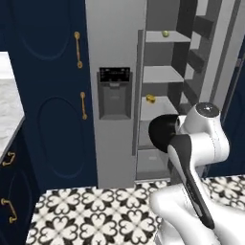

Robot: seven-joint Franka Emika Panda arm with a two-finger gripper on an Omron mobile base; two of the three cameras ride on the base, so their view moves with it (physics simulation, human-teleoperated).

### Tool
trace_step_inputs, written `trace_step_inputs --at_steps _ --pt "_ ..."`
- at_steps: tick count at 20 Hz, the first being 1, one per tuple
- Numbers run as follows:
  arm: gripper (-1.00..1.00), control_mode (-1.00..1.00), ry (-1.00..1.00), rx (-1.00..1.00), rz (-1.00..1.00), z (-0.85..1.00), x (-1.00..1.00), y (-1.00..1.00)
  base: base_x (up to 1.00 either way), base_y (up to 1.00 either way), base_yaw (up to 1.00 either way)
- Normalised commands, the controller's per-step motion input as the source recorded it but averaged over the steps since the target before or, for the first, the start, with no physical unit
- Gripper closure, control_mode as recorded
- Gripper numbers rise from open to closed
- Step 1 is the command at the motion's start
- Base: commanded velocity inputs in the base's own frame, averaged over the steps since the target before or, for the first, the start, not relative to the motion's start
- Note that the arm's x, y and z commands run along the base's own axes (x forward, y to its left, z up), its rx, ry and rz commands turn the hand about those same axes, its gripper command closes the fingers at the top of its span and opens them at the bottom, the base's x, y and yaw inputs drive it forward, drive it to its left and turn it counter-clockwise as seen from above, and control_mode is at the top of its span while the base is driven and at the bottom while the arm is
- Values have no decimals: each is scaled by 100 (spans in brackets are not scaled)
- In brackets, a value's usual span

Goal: Pick the chicken drumstick and bell pepper from their plates and place them in the bowl. Then put the bowl in the fridge.

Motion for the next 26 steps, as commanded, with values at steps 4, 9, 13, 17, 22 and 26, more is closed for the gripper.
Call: trace_step_inputs --at_steps 4,9,13,17,22,26 --pt "100 100 0 0 0 0 0 0 63 12 -35" --pt "100 100 0 0 0 0 0 0 9 0 -17" --pt "100 100 0 0 0 0 0 0 22 20 -10" --pt "100 100 0 0 0 0 0 0 71 7 -10" --pt "100 100 0 0 0 0 0 0 56 25 -19" --pt "100 100 0 0 0 0 0 0 64 28 -25"
